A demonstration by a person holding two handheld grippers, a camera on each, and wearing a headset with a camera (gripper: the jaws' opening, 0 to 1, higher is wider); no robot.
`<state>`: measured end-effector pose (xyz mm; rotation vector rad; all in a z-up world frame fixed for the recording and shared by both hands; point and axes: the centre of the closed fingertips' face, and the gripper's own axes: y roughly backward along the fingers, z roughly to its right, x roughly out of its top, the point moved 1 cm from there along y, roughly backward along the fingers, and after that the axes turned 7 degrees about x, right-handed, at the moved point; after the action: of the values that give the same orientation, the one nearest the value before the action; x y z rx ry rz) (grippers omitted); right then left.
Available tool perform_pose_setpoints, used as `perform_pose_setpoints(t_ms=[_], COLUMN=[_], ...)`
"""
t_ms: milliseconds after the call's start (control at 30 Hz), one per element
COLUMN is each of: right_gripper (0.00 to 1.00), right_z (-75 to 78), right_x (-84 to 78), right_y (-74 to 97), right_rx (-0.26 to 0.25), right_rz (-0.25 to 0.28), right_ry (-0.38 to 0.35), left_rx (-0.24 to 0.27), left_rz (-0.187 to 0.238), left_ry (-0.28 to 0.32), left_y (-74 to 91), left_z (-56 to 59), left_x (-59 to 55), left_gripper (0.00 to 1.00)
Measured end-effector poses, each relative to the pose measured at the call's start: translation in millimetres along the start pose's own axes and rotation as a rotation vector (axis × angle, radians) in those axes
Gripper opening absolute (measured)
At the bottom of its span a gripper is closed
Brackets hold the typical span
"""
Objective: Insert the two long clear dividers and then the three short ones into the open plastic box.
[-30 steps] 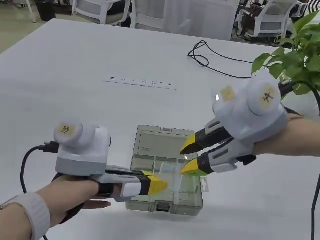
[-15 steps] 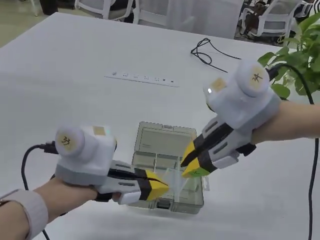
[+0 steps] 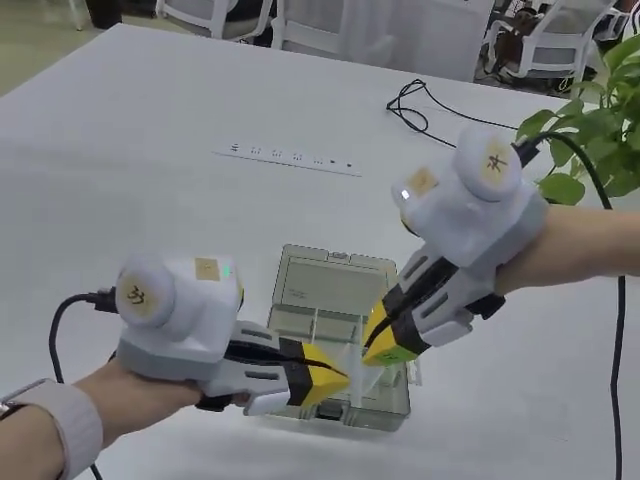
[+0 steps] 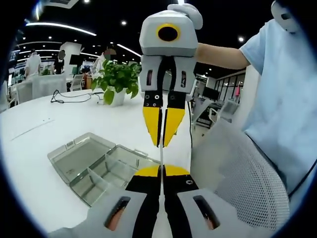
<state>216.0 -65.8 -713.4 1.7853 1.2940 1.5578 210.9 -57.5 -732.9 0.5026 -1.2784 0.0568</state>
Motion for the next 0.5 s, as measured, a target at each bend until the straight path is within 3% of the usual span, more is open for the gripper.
perform_pose_setpoints(t_ms=[367,500], right_gripper=[0.02,0.02], right_z=[-1.2,-0.9], right_x=[-1.0,-0.8], right_y=[-1.8,-4.5], right_rx=[-0.002,-0.021], right_rz=[-0.051,-0.111], right_ry=[-0.007,0.01], left_rx=[-0.009,-0.01], left_rz=[-0.02,-0.039], left_ry=[0.022,0.012], left_y=[-1.4,-2.9], left_z=[-1.3,-1.7], left_x=[-2.1,-3.8], left_gripper=[0.0,0.0])
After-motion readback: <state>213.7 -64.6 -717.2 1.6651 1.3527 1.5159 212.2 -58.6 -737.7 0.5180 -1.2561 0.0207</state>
